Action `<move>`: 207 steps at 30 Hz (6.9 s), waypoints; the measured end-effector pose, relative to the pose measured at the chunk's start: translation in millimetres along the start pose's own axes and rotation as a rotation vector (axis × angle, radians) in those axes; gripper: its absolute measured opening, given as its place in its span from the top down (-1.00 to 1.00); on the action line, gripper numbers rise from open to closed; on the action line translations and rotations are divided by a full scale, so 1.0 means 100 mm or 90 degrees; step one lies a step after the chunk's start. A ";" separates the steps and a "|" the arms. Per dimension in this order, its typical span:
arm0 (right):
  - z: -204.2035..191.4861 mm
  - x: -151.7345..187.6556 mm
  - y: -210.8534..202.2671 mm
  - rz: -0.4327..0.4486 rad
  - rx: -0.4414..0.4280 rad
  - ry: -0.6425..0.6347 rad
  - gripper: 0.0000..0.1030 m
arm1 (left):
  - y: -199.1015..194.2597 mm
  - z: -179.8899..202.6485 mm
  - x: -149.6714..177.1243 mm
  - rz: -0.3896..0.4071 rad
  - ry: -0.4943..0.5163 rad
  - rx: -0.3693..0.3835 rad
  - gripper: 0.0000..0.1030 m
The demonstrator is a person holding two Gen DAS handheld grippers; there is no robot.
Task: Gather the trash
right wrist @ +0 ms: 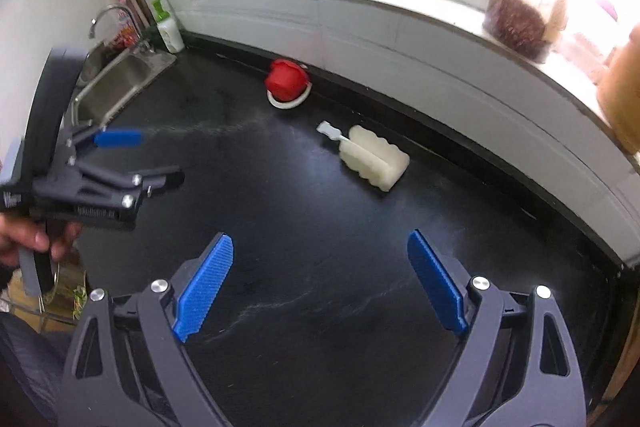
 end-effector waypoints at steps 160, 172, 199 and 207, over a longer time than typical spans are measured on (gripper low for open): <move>-0.48 0.95 -1.74 0.022 0.280 0.313 -0.86 | -1.43 0.28 0.77 -0.021 0.031 0.000 -0.81; -0.58 0.86 -1.68 0.013 0.268 0.298 -0.86 | -1.47 0.15 0.81 -0.017 0.018 -0.008 -0.81; -0.63 0.78 -1.61 0.008 0.261 0.288 -0.86 | -1.47 0.12 0.81 -0.011 0.019 -0.010 -0.81; -0.61 0.79 -1.61 0.010 0.261 0.290 -0.86 | -1.48 0.12 0.80 -0.008 0.023 -0.010 -0.81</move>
Point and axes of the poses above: each gripper's, at about its wrist camera, not at the fingertips, and y roughly the way its jaws point, z to its right, x to its underside, the point moved 1 cm from there along y, roughly the way its jaws point, and after that the axes turned 10 degrees about z, right-handed, at the moved point
